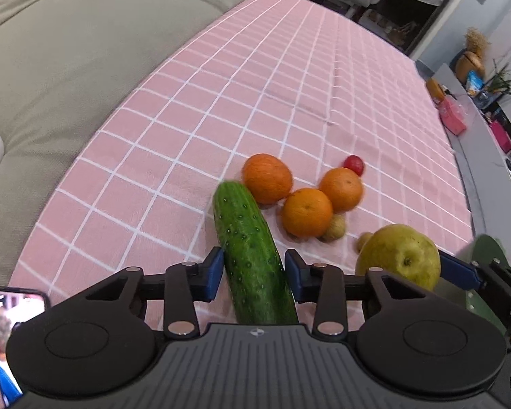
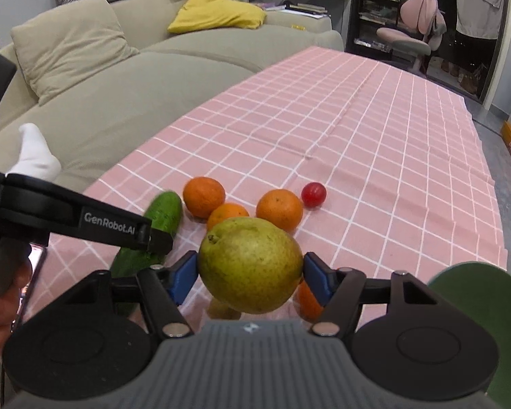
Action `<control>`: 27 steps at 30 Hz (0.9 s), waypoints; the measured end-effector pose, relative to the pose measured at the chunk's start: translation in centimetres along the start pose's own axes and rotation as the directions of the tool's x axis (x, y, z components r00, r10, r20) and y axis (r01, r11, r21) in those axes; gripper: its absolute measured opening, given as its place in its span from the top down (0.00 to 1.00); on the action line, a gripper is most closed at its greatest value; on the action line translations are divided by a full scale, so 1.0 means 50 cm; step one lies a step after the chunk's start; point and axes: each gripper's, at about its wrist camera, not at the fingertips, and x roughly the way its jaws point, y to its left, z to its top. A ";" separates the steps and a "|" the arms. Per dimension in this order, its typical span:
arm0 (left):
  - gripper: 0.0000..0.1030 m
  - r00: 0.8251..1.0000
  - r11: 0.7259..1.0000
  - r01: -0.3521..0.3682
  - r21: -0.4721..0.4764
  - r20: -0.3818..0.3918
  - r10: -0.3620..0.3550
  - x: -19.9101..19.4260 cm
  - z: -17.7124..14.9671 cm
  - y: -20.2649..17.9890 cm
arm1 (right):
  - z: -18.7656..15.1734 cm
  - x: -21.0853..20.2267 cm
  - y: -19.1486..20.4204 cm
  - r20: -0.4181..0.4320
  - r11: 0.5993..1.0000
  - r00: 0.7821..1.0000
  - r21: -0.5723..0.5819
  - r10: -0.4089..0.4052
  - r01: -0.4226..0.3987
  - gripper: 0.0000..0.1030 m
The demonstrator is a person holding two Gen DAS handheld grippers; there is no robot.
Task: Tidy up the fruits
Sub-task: 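Grasp the pear with the right tool while the left tool grasps the cucumber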
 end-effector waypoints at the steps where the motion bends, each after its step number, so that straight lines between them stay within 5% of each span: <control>1: 0.59 1.000 1.000 -0.006 0.013 -0.006 0.006 -0.007 -0.004 -0.006 | 0.000 -0.009 0.000 0.004 1.000 1.000 0.002 0.002 -0.002 0.38; 12: 0.60 0.988 0.998 -0.040 0.056 -0.147 0.048 -0.031 -0.094 -0.028 | -0.049 -0.146 -0.019 0.051 0.998 0.999 0.060 0.007 -0.010 0.38; 18: 0.61 0.980 0.994 -0.069 0.081 -0.178 0.083 -0.013 -0.107 -0.032 | -0.063 -0.226 -0.095 0.078 0.986 0.995 0.160 -0.065 0.052 0.37; 27: 0.58 0.978 0.994 -0.091 0.066 -0.181 0.101 0.010 -0.108 -0.021 | -0.123 -0.212 -0.216 -0.100 0.961 0.983 0.218 -0.153 0.171 0.37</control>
